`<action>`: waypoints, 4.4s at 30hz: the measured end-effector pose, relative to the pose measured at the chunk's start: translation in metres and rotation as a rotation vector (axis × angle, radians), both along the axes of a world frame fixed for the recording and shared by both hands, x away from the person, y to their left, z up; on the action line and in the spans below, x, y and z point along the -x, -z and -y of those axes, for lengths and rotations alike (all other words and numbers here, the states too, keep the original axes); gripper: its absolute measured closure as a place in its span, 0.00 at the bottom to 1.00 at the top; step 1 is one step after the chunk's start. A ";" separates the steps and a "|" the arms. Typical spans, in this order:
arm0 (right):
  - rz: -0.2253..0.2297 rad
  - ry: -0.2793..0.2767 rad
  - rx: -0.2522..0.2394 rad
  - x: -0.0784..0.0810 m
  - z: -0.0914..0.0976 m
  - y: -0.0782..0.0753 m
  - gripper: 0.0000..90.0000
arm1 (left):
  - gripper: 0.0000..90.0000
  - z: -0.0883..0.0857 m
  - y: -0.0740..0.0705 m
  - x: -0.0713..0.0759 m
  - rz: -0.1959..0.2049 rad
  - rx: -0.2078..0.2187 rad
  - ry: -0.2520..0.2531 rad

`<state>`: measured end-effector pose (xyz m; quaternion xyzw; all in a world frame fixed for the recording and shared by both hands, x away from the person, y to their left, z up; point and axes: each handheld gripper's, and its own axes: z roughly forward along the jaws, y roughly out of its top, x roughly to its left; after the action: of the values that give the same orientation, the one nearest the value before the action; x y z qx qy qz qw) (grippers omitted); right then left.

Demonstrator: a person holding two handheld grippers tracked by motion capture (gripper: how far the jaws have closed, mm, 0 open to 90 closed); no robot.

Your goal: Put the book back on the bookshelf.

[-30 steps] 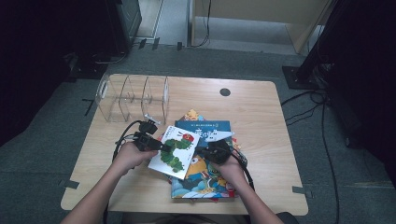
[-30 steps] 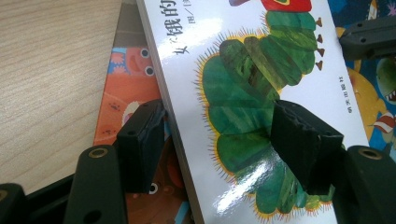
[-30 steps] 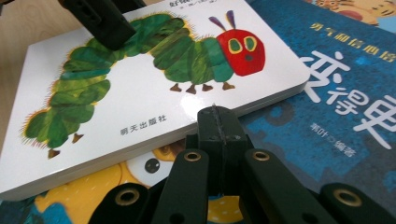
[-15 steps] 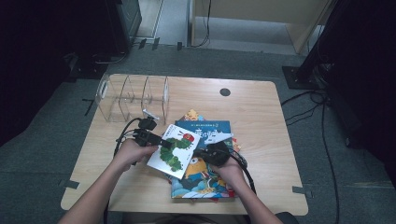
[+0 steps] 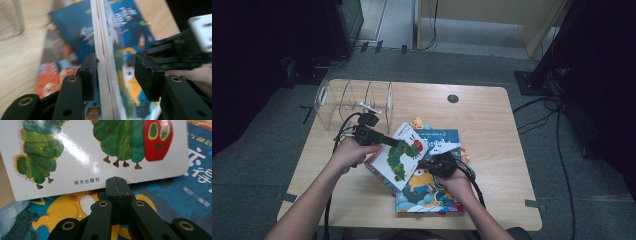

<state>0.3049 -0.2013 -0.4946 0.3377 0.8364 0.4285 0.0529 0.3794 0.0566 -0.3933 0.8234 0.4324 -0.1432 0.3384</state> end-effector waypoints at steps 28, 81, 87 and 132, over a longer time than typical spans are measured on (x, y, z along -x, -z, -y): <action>0.051 -0.052 0.013 0.002 -0.010 -0.001 0.82 | 0.87 0.036 -0.011 -0.006 0.014 -0.223 0.154; 0.142 -0.076 0.108 0.011 -0.017 0.000 0.46 | 0.87 -0.035 -0.051 -0.018 0.076 -0.337 0.067; 0.140 -0.075 0.107 0.011 -0.017 0.000 0.46 | 0.87 -0.048 -0.054 -0.020 0.071 -0.343 0.046; 0.138 -0.071 0.108 0.011 -0.017 -0.001 0.46 | 0.87 -0.049 -0.052 -0.073 0.041 -0.402 -0.112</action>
<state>0.2936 -0.1847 -0.4940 0.2740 0.8642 0.4064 0.1131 0.4521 0.1052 -0.3415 0.8518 0.4903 -0.0184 0.1835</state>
